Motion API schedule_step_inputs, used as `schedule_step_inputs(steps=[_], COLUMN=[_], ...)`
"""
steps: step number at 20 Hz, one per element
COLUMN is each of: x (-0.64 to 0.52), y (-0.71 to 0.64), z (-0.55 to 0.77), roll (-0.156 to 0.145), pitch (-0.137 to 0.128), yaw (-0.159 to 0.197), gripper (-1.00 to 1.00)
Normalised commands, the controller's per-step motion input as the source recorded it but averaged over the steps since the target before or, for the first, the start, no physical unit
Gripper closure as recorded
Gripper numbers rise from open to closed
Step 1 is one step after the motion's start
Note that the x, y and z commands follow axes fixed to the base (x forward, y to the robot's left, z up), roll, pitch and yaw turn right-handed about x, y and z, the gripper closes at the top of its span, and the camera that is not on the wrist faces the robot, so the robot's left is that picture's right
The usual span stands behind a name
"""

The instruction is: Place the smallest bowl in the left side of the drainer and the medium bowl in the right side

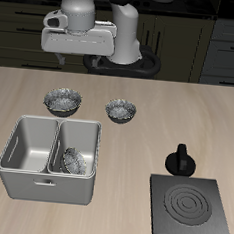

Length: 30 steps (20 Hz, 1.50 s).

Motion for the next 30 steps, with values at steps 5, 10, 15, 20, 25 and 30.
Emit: schedule_step_inputs(steps=[5,10,15,20,25,30], x=[-0.34,-0.21,-0.27,-0.28,-0.07,0.05], y=[0.01,0.14,0.26,0.39,0.13,-0.07], z=[-0.09,-0.25,-0.3,-0.21,-0.24,-0.37], roll=[-0.014,0.016,0.001,0.048,-0.005,-0.033], pitch=[-0.053,0.007,0.025,0.019,0.002,0.048], yaw=[0.001,0.0,-0.006,-0.008,-0.018,-0.046], gripper=[-1.0,-1.0,-1.0,-1.0,-1.0,-1.0])
